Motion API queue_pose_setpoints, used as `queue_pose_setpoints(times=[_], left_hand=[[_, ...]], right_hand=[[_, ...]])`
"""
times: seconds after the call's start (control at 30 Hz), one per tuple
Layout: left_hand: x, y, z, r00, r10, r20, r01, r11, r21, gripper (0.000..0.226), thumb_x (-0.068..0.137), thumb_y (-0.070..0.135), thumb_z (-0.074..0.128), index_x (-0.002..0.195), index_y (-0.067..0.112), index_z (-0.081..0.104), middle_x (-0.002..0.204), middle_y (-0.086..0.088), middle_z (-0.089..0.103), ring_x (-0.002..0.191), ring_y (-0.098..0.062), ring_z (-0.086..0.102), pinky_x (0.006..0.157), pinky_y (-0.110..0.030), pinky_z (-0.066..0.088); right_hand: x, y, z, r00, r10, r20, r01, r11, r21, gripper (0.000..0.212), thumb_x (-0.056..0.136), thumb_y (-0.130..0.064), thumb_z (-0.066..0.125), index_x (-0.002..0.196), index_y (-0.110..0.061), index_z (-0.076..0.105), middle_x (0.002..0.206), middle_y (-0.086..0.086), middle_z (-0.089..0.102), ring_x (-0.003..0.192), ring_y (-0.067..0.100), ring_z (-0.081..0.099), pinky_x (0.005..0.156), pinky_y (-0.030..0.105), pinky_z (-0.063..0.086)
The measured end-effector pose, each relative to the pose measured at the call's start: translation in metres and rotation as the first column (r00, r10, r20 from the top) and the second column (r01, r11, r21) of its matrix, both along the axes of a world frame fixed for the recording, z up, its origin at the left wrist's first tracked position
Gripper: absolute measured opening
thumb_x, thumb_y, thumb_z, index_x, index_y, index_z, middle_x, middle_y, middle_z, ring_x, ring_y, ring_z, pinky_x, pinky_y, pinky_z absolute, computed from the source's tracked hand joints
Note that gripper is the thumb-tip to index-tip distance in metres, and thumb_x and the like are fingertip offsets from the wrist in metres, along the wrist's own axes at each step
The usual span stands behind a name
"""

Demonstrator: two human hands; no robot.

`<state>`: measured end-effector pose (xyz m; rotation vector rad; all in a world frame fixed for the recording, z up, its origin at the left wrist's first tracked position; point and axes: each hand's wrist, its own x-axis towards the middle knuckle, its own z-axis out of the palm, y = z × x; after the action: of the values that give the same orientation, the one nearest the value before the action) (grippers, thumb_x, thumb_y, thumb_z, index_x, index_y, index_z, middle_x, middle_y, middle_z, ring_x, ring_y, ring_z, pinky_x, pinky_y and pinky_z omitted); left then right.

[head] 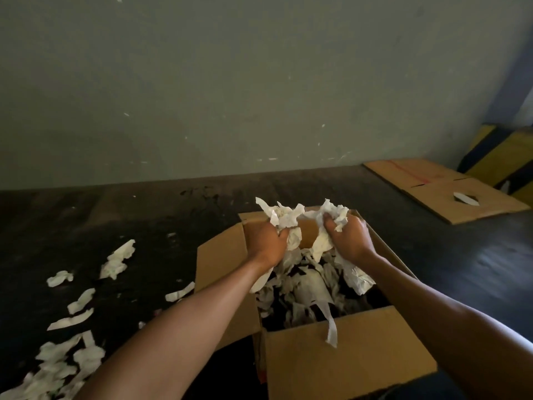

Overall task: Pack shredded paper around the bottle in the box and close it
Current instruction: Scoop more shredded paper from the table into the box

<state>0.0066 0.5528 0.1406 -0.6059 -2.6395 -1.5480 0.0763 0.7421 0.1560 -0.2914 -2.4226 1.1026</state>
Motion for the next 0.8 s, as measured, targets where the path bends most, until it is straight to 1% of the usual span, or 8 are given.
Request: queue_pose_setpoints(times=[0.07,0.2,0.33,0.4,0.5,0.63,0.7,0.8], left_hand=[[-0.007,0.007,-0.021,0.997,0.001,0.076,-0.001,1.0,-0.01,0.03,0.098,0.034,0.054,0.121,0.016,0.062,0.109,0.0,0.068,0.105,-0.026,0.064,0.082,-0.032,0.046],[-0.019,0.016,-0.05,0.954,-0.129,0.272,0.208,0.935,-0.287,0.029,0.095,0.036,0.058,0.123,0.027,0.058,0.119,0.001,0.063,0.103,-0.02,0.061,0.084,-0.032,0.047],[-0.025,0.018,-0.048,0.776,-0.281,0.564,0.598,0.61,-0.519,0.062,0.081,0.035,0.076,0.135,0.021,0.049,0.133,0.002,0.055,0.112,-0.02,0.056,0.094,-0.036,0.049],[-0.029,0.023,-0.039,0.784,-0.192,0.59,0.593,0.51,-0.623,0.074,0.081,0.042,0.075,0.142,0.015,0.042,0.141,-0.004,0.051,0.121,-0.024,0.053,0.099,-0.037,0.047],[-0.032,0.024,-0.024,0.834,-0.09,0.544,0.479,0.608,-0.633,0.062,0.091,0.043,0.063,0.143,0.018,0.043,0.143,-0.005,0.049,0.123,-0.024,0.052,0.098,-0.04,0.047],[-0.022,0.019,-0.014,0.891,0.06,0.45,0.271,0.725,-0.633,0.044,0.096,0.041,0.055,0.134,0.019,0.052,0.132,-0.003,0.055,0.107,-0.022,0.055,0.077,-0.035,0.052],[-0.017,0.02,-0.017,0.918,0.119,0.378,0.175,0.732,-0.658,0.042,0.097,0.04,0.052,0.134,0.019,0.053,0.132,-0.004,0.057,0.107,-0.021,0.056,0.081,-0.035,0.05],[-0.007,0.024,-0.016,0.918,0.184,0.35,0.098,0.751,-0.653,0.04,0.1,0.04,0.046,0.134,0.02,0.051,0.134,-0.004,0.056,0.107,-0.02,0.055,0.083,-0.031,0.043]], right_hand=[[0.002,0.009,-0.015,0.995,0.021,0.095,-0.017,0.999,-0.04,0.029,0.094,-0.055,0.051,0.085,-0.031,0.067,0.077,-0.025,0.07,0.069,-0.007,0.067,0.053,0.011,0.051],[0.003,0.03,-0.037,0.883,0.201,0.425,-0.181,0.98,-0.086,0.024,0.095,-0.053,0.052,0.108,-0.036,0.064,0.097,-0.011,0.074,0.087,0.005,0.071,0.084,0.04,0.059],[-0.003,0.053,-0.032,0.497,0.235,0.835,-0.462,0.887,0.026,0.068,0.085,-0.06,0.062,0.145,-0.037,0.04,0.146,-0.006,0.048,0.129,0.018,0.05,0.11,0.05,0.039],[-0.011,0.062,-0.021,0.449,0.249,0.858,-0.466,0.885,-0.013,0.069,0.085,-0.052,0.068,0.146,-0.037,0.038,0.148,-0.003,0.045,0.124,0.017,0.05,0.107,0.045,0.042],[-0.025,0.065,-0.007,0.513,0.292,0.807,-0.513,0.858,0.016,0.055,0.093,-0.041,0.062,0.143,-0.035,0.042,0.143,0.0,0.049,0.112,0.015,0.056,0.091,0.035,0.05],[-0.025,0.046,-0.01,0.496,0.451,0.742,-0.754,0.647,0.111,0.048,0.094,-0.051,0.056,0.14,-0.041,0.047,0.148,-0.004,0.045,0.128,0.015,0.047,0.096,0.03,0.038],[-0.015,0.03,-0.011,0.424,0.597,0.681,-0.823,0.568,0.015,0.049,0.089,-0.068,0.05,0.132,-0.046,0.053,0.143,-0.013,0.049,0.122,0.004,0.047,0.095,0.028,0.037],[0.0,0.009,-0.015,0.201,0.741,0.641,-0.891,0.41,-0.195,0.05,0.082,-0.079,0.049,0.115,-0.043,0.061,0.12,-0.021,0.06,0.103,-0.004,0.056,0.09,0.029,0.047]])
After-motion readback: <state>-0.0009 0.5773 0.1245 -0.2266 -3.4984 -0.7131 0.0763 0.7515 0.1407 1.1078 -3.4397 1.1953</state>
